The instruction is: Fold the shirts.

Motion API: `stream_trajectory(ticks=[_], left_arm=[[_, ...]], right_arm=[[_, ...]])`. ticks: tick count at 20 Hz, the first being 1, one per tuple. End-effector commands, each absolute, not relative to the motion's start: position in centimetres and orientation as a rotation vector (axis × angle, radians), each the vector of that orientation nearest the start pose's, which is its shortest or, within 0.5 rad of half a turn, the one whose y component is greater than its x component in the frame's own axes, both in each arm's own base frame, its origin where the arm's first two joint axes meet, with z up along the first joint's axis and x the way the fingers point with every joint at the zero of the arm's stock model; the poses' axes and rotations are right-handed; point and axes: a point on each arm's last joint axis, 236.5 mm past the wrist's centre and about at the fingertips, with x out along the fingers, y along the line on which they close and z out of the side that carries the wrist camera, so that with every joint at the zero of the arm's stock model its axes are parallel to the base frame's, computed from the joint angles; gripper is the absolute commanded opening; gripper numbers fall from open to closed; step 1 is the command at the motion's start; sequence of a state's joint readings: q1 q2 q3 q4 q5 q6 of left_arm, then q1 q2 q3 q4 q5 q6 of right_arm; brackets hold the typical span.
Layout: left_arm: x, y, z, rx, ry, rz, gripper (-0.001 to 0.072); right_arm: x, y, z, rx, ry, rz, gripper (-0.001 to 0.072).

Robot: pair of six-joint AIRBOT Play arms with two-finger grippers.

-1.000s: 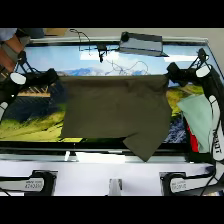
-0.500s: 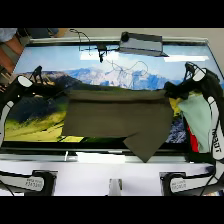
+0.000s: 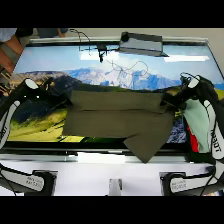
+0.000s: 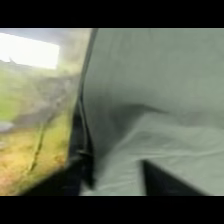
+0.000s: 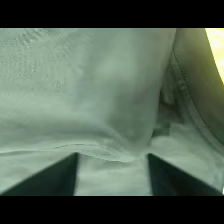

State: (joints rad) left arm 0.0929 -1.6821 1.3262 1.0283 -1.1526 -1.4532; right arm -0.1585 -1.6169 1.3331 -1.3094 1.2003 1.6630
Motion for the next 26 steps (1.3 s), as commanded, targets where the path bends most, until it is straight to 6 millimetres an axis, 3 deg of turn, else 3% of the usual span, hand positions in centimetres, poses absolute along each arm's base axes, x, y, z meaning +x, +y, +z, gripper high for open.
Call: stream_trajectory(ticks=[1, 3, 5, 7, 10, 12, 14, 19, 21, 23, 26], left_arm=[[42.1, -5.4, -5.2, -0.532, 1.492, -0.264, 0.0516], [40.5, -2.5, -3.6, -0.528, 1.541, -0.239, 0.0515], [37.6, -0.8, -3.2, -0.534, 1.608, -0.216, 0.0513], [33.9, -0.9, -4.3, -0.546, 1.664, -0.215, 0.0513], [28.7, -2.6, -7.9, -0.576, 1.704, -0.211, 0.0514], [26.7, -3.4, -9.5, -0.614, 1.728, -0.195, 0.0514], [26.3, -4.4, -10.4, -0.666, 1.719, -0.191, 0.0514], [28.2, -6.5, -11.1, -0.736, 1.634, -0.189, 0.0494], [28.3, -6.8, -11.5, -0.732, 1.629, -0.171, 0.0364], [28.1, -7.2, -11.8, -0.72, 1.635, -0.176, 0.0035], [28.1, -7.2, -11.7, -0.704, 1.627, -0.192, 0.0033]], right_arm=[[40.0, -1.3, -5.0, 0.404, 1.493, -0.037, 0.0496], [38.4, -3.1, -3.2, 0.413, 1.508, -0.064, 0.0493], [36.0, -3.8, -1.7, 0.416, 1.549, -0.052, 0.0491], [34.0, -3.4, -1.2, 0.399, 1.544, -0.045, 0.0491], [31.6, -2.8, -1.9, 0.401, 1.521, -0.057, 0.0483], [30.2, -2.5, -2.3, 0.405, 1.538, -0.057, 0.0482], [29.7, -2.3, -2.5, 0.407, 1.541, -0.058, 0.0481], [29.8, -2.2, -2.5, 0.414, 1.536, -0.055, 0.0481], [29.8, -2.2, -2.5, 0.413, 1.539, -0.056, 0.0481], [29.0, -2.1, -2.8, 0.417, 1.567, -0.057, 0.0481], [25.9, -1.3, -4.4, 0.428, 1.649, -0.049, 0.0482]])
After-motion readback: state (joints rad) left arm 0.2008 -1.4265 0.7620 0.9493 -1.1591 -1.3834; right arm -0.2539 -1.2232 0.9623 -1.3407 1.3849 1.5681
